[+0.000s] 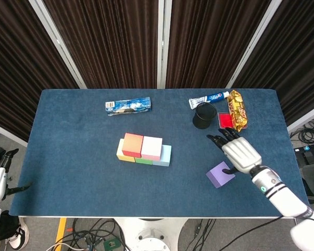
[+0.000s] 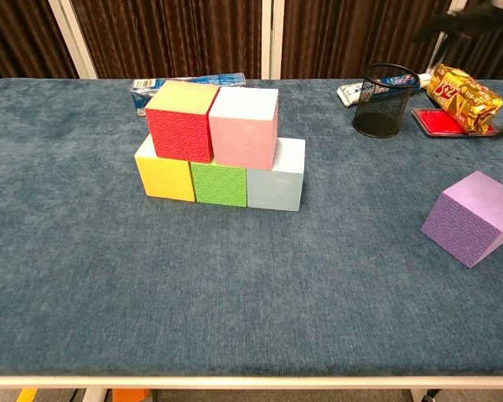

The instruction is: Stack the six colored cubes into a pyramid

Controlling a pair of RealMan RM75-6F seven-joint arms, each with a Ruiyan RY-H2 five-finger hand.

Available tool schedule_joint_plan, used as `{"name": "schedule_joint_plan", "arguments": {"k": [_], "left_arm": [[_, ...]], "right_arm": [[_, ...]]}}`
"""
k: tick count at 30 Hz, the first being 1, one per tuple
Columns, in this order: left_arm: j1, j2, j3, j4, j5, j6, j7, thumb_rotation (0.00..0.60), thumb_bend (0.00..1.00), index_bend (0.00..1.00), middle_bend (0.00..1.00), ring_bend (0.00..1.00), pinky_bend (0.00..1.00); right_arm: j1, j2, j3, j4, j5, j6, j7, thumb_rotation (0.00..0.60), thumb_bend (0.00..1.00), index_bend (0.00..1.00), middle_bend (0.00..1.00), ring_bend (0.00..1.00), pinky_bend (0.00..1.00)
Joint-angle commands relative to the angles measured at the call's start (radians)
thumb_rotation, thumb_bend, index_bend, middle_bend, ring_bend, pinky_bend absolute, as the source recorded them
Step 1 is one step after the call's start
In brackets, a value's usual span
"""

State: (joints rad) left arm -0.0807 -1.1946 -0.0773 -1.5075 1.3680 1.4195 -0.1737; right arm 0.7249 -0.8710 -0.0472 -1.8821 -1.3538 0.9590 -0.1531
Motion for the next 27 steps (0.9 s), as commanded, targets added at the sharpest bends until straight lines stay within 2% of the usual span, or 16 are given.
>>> {"name": "schedule_joint_plan", "arguments": {"k": [1, 5, 12, 21, 27], "left_arm": [[0.002, 0.001, -0.005, -0.051, -0.010, 0.013, 0.062, 0.600, 0.00, 0.11, 0.11, 0.00, 0.14], [0.000, -0.011, -0.004, -0.080, -0.010, 0.018, 0.116, 0.600, 0.00, 0.11, 0.11, 0.00, 0.14], [0.001, -0.023, -0.009, -0.089, -0.012, 0.032, 0.153, 0.600, 0.00, 0.11, 0.11, 0.00, 0.14], [0.013, -0.023, -0.007, -0.066, -0.014, 0.035, 0.120, 0.600, 0.00, 0.11, 0.11, 0.00, 0.14], [0.012, -0.025, -0.005, -0.048, -0.013, 0.024, 0.103, 0.600, 0.00, 0.11, 0.11, 0.00, 0.14]], "right_arm": [[-0.111, 0.021, -0.088, 0.145, -0.164, 0.039, 0.123, 0.600, 0.00, 0.00, 0.18, 0.00, 0.00], [-0.142, -0.028, -0.108, 0.239, -0.234, 0.056, 0.138, 0.600, 0.00, 0.00, 0.17, 0.00, 0.00], [-0.163, -0.142, -0.091, 0.371, -0.341, 0.133, 0.195, 0.600, 0.00, 0.00, 0.14, 0.00, 0.00], [-0.132, -0.212, -0.078, 0.392, -0.377, 0.074, 0.144, 0.600, 0.00, 0.00, 0.12, 0.00, 0.00], [-0.119, -0.256, -0.065, 0.408, -0.359, 0.029, 0.112, 0.600, 0.01, 0.00, 0.21, 0.00, 0.00]]}}
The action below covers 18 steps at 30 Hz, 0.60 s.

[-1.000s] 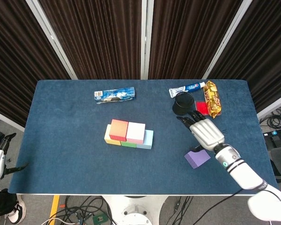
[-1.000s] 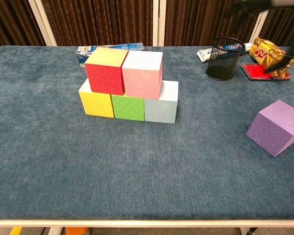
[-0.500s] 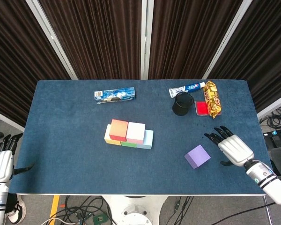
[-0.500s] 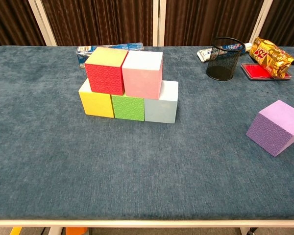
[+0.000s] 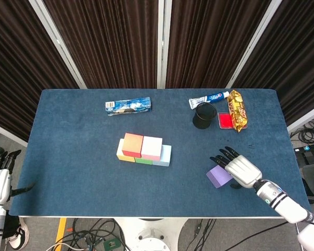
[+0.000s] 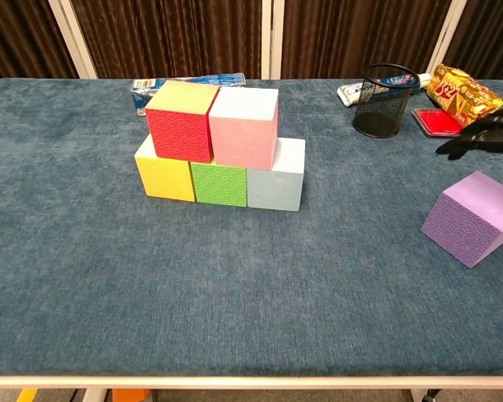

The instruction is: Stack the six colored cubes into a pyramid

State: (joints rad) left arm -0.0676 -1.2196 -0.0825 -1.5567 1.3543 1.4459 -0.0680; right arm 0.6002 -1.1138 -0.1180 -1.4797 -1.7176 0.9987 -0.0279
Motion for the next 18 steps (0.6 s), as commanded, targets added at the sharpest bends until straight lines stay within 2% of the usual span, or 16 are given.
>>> {"name": "schedule_joint_plan", "arguments": {"k": [1, 5, 8, 10, 15, 18], "left_arm": [[-0.001, 0.002, -0.001, 0.001, 0.000, -0.003, -0.006, 0.600, 0.00, 0.11, 0.11, 0.00, 0.14], [0.000, 0.008, -0.003, -0.002, 0.003, -0.001, -0.017, 0.600, 0.00, 0.12, 0.11, 0.00, 0.14], [0.000, 0.015, -0.003, -0.007, 0.009, 0.000, -0.024, 0.600, 0.00, 0.11, 0.11, 0.00, 0.14], [0.000, 0.018, -0.004, -0.009, 0.015, 0.003, -0.027, 0.600, 0.00, 0.12, 0.11, 0.00, 0.14], [0.000, 0.019, -0.005, -0.003, 0.024, 0.006, -0.045, 0.600, 0.00, 0.12, 0.11, 0.00, 0.14], [0.001, 0.016, -0.005, 0.003, 0.031, 0.011, -0.059, 0.600, 0.00, 0.12, 0.11, 0.00, 0.14]], "right_arm": [[0.007, -0.017, 0.009, 0.006, 0.004, -0.010, -0.018, 0.600, 0.01, 0.00, 0.25, 0.00, 0.00], [0.000, -0.008, 0.025, -0.019, -0.010, 0.043, -0.002, 0.600, 0.05, 0.00, 0.45, 0.02, 0.00], [-0.006, 0.054, 0.044, -0.091, 0.002, 0.083, 0.037, 0.600, 0.07, 0.00, 0.59, 0.09, 0.00], [-0.006, 0.119, 0.063, -0.167, 0.027, 0.095, 0.057, 0.600, 0.09, 0.00, 0.64, 0.11, 0.00], [0.015, 0.282, 0.129, -0.378, 0.123, 0.076, 0.046, 0.600, 0.09, 0.00, 0.66, 0.11, 0.00], [0.061, 0.359, 0.201, -0.522, 0.269, 0.010, 0.019, 0.600, 0.09, 0.00, 0.66, 0.11, 0.00]]}}
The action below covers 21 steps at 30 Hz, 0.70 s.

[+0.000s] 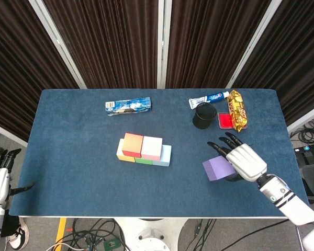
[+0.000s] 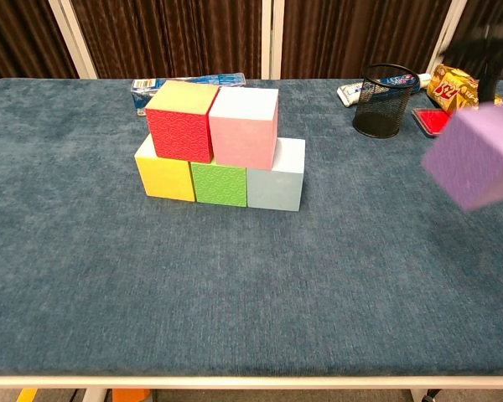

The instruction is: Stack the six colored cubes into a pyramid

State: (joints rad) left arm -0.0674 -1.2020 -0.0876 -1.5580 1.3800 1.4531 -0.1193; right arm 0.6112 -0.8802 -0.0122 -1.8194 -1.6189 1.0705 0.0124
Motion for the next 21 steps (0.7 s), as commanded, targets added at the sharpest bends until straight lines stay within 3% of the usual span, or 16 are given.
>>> {"name": "schedule_joint_plan", "arguments": {"k": [1, 6, 10, 15, 21], "left_arm": [[0.002, -0.002, 0.000, 0.005, 0.008, 0.007, -0.012, 0.600, 0.00, 0.12, 0.11, 0.00, 0.14], [0.017, 0.004, 0.004, 0.011, 0.024, 0.035, -0.037, 0.600, 0.00, 0.12, 0.11, 0.00, 0.14], [0.032, 0.006, 0.008, 0.023, 0.038, 0.063, -0.054, 0.600, 0.00, 0.12, 0.11, 0.00, 0.14], [0.046, -0.007, 0.010, 0.057, 0.062, 0.100, -0.077, 0.600, 0.00, 0.12, 0.11, 0.00, 0.14], [0.055, -0.029, 0.009, 0.110, 0.079, 0.128, -0.106, 0.600, 0.00, 0.12, 0.11, 0.00, 0.14]], "right_arm": [[0.067, 0.141, 0.118, -0.219, 0.220, -0.082, -0.029, 0.600, 0.09, 0.00, 0.67, 0.11, 0.00], [0.197, 0.169, 0.228, -0.344, 0.525, -0.172, -0.160, 0.600, 0.08, 0.00, 0.70, 0.12, 0.00], [0.321, 0.113, 0.261, -0.385, 0.784, -0.155, -0.353, 0.600, 0.08, 0.00, 0.70, 0.13, 0.00], [0.478, -0.012, 0.270, -0.419, 1.072, -0.026, -0.572, 0.600, 0.08, 0.00, 0.70, 0.14, 0.00], [0.600, -0.187, 0.296, -0.419, 1.245, 0.162, -0.718, 0.600, 0.06, 0.00, 0.71, 0.16, 0.00]]}}
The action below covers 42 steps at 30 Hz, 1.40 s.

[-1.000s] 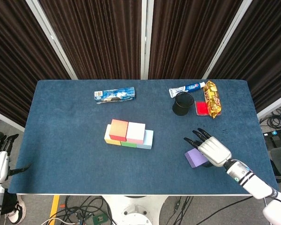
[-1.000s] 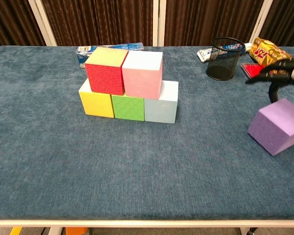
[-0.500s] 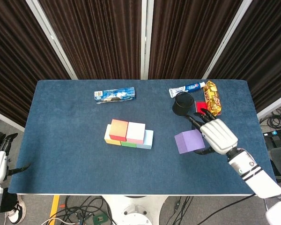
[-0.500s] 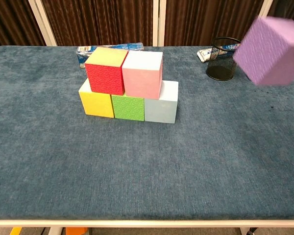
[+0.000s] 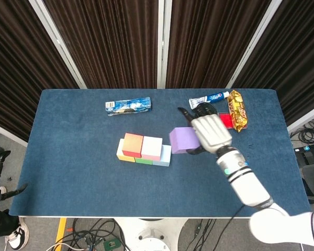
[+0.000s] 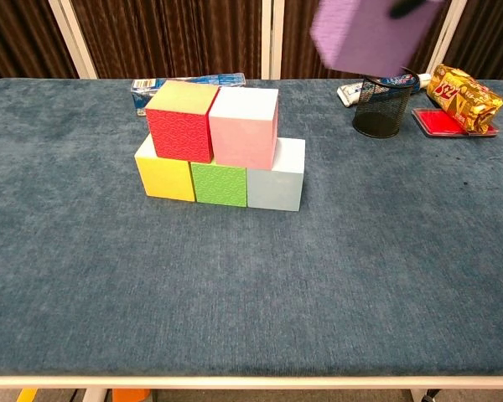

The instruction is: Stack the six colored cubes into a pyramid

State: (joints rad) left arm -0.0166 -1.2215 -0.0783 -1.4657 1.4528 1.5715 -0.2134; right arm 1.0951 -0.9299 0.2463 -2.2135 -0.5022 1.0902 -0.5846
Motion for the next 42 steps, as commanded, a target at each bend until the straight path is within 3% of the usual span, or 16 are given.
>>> {"name": "schedule_joint_plan", "arguments": {"k": [1, 8, 17, 30, 42], "left_arm": [[0.006, -0.011, 0.000, 0.023, 0.007, 0.011, -0.018, 0.600, 0.00, 0.12, 0.11, 0.00, 0.14], [0.010, -0.014, 0.006, 0.059, 0.014, 0.005, -0.076, 0.600, 0.00, 0.12, 0.11, 0.00, 0.14], [0.016, -0.021, 0.012, 0.101, 0.019, 0.001, -0.127, 0.600, 0.00, 0.12, 0.11, 0.00, 0.14], [0.026, -0.023, 0.015, 0.139, 0.013, -0.007, -0.177, 0.600, 0.00, 0.12, 0.11, 0.00, 0.14], [0.025, -0.024, 0.019, 0.154, 0.016, -0.020, -0.198, 0.600, 0.00, 0.12, 0.11, 0.00, 0.14]], "right_arm": [[0.132, -0.164, 0.043, -0.021, 0.148, 0.170, -0.139, 0.600, 0.06, 0.00, 0.71, 0.16, 0.00], [0.243, -0.342, 0.107, 0.043, 0.296, 0.358, -0.261, 0.600, 0.06, 0.00, 0.73, 0.18, 0.00], [0.326, -0.480, 0.202, 0.176, 0.451, 0.406, -0.333, 0.600, 0.06, 0.00, 0.73, 0.18, 0.00], [0.387, -0.548, 0.286, 0.268, 0.546, 0.410, -0.428, 0.600, 0.06, 0.00, 0.73, 0.18, 0.00], [0.426, -0.599, 0.327, 0.308, 0.608, 0.463, -0.499, 0.600, 0.06, 0.00, 0.73, 0.18, 0.00]]}}
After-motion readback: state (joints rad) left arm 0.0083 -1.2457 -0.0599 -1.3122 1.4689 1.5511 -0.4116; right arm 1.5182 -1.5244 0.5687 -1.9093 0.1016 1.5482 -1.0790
